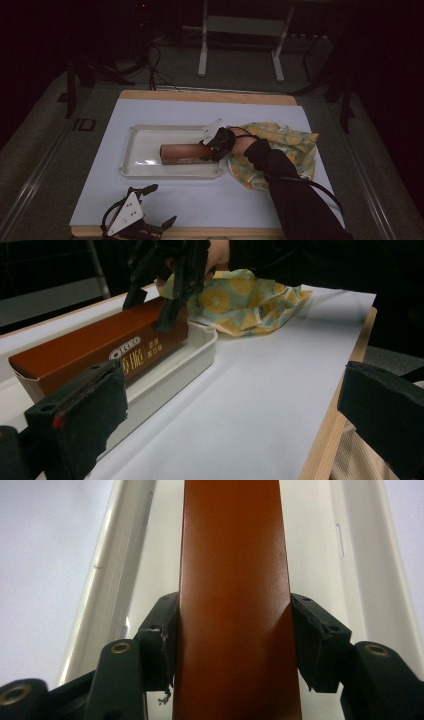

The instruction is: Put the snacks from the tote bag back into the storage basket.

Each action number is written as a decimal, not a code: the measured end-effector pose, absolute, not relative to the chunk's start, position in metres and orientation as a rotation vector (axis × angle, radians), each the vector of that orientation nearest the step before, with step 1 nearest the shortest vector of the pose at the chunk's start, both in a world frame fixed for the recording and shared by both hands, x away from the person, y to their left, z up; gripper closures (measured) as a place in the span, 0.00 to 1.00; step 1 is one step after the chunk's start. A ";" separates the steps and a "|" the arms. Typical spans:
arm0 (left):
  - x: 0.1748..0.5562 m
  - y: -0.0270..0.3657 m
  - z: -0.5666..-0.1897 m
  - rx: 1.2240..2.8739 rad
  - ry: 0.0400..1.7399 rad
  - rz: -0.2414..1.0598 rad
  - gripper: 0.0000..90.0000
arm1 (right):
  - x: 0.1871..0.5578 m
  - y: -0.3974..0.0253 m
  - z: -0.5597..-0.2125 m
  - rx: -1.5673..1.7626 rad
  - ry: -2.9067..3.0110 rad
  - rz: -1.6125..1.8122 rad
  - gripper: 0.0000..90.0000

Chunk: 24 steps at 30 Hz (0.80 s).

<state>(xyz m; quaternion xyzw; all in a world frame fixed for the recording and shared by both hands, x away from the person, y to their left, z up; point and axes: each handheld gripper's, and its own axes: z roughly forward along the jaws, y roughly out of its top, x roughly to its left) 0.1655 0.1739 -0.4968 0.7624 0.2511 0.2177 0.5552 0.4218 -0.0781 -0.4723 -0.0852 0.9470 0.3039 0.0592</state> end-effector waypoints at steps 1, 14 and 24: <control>0.165 0.174 -0.497 1.801 0.593 0.514 0.00 | 0.422 -0.078 -0.473 -0.255 2.869 0.917 0.47; 0.165 0.173 -0.496 1.800 0.580 0.509 0.00 | 0.421 -0.074 -0.483 -0.242 2.895 0.876 0.45; 0.164 0.173 -0.496 1.796 0.580 0.506 0.00 | 0.420 -0.077 -0.472 -0.226 2.879 0.880 0.41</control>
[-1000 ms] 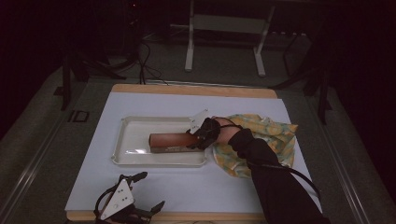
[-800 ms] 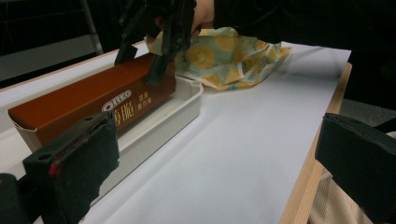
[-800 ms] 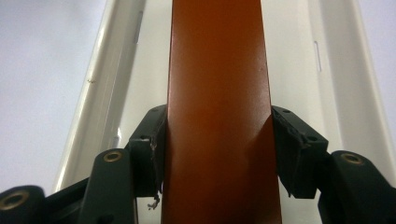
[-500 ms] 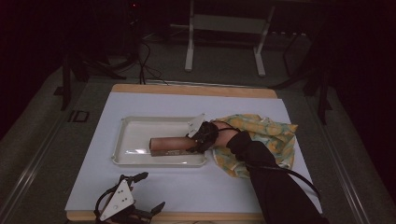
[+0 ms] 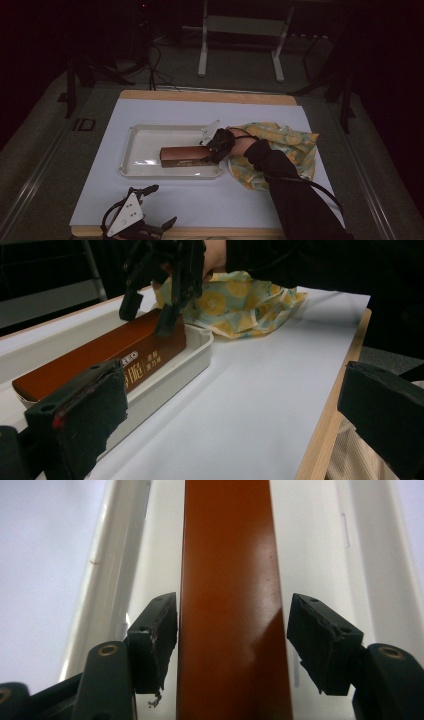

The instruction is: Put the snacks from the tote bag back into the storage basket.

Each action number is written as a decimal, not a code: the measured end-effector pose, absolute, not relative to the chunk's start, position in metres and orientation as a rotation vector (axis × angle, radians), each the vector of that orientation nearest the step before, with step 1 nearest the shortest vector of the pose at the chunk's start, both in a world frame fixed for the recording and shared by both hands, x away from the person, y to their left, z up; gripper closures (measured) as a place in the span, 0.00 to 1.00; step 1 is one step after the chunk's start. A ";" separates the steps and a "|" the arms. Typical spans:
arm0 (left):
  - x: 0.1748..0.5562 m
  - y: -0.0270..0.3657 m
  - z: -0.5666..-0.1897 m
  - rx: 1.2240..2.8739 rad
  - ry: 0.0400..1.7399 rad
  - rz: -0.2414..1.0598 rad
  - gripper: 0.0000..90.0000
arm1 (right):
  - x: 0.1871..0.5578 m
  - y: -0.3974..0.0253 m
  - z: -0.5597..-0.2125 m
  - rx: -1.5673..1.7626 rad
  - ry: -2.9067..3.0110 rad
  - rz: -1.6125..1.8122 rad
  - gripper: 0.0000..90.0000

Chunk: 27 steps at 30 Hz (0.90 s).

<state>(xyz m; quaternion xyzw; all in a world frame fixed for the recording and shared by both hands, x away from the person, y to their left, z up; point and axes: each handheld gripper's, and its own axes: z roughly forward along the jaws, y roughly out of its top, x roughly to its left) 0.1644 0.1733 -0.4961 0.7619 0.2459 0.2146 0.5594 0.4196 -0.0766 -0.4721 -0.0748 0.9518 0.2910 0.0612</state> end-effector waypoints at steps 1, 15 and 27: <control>0.164 0.173 -0.496 1.796 0.581 0.506 0.00 | 0.420 -0.078 -0.469 -0.226 2.872 0.887 0.41; 0.166 0.173 -0.497 1.807 0.582 0.504 0.00 | 0.413 -0.094 -0.434 -0.140 2.848 0.938 0.34; 0.166 0.172 -0.497 1.810 0.595 0.502 0.00 | 0.406 -0.118 -0.409 0.062 2.788 0.994 0.15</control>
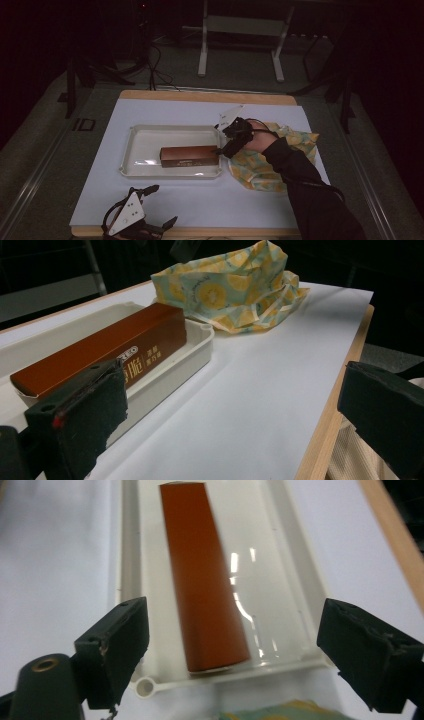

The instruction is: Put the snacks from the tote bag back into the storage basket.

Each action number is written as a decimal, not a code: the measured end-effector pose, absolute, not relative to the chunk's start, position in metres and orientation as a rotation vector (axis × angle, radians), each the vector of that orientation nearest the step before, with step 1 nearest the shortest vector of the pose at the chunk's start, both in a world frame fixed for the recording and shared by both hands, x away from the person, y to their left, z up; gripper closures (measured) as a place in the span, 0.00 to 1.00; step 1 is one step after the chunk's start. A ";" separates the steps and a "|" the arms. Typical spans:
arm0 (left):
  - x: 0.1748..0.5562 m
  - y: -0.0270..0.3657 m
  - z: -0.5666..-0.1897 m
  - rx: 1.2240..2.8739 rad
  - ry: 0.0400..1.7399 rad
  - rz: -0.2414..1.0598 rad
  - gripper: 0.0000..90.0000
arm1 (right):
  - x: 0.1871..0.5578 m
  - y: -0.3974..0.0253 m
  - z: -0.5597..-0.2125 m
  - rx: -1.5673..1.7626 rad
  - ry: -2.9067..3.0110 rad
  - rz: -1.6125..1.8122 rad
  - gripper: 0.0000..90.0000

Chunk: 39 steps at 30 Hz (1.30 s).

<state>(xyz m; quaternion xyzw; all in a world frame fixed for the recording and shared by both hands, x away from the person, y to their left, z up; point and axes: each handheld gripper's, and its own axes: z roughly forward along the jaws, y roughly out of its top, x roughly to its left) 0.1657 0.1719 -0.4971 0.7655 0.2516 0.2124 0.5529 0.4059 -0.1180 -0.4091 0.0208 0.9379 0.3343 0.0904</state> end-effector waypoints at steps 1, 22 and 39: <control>0.166 0.172 -0.497 1.811 0.593 0.502 0.00 | 0.406 -0.121 -0.408 0.077 2.782 0.997 0.14; 0.175 0.165 -0.498 1.837 0.605 0.499 0.00 | 0.392 -0.198 -0.392 0.419 2.564 1.145 0.15; 0.179 0.160 -0.499 1.841 0.594 0.485 0.00 | 0.364 -0.250 -0.407 0.613 2.442 1.176 0.13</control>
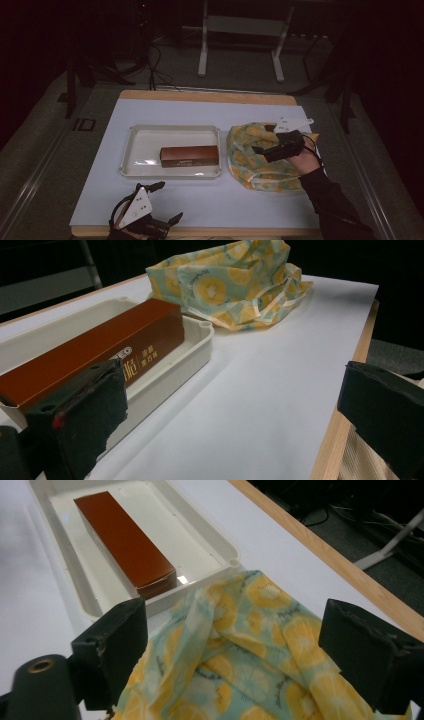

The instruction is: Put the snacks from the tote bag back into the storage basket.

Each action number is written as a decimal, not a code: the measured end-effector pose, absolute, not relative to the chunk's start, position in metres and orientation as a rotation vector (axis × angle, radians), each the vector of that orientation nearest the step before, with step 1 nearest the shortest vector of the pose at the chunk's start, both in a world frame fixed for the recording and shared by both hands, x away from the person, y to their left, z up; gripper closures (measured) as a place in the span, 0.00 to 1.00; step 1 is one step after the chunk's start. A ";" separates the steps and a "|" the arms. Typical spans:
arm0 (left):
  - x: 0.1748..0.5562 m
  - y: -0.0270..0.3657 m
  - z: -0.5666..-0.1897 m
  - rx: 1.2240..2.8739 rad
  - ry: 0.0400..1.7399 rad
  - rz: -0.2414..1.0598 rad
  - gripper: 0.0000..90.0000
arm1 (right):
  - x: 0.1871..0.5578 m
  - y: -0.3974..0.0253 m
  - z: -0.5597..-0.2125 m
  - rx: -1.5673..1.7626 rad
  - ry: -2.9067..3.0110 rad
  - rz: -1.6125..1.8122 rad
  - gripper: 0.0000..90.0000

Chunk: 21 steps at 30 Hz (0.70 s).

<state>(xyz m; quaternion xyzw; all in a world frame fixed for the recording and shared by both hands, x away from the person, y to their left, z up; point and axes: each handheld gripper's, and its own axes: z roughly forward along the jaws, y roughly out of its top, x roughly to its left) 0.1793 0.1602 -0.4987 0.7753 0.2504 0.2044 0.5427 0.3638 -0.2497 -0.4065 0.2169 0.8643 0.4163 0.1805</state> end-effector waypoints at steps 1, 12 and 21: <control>0.179 0.160 -0.498 1.839 0.596 0.486 0.00 | 0.361 -0.253 -0.407 0.628 2.425 1.179 0.13; 0.182 0.159 -0.498 1.835 0.609 0.492 0.00 | 0.334 -0.287 -0.418 0.833 2.210 1.196 0.13; 0.184 0.158 -0.498 1.832 0.612 0.486 0.00 | 0.314 -0.301 -0.436 0.901 2.131 1.199 0.13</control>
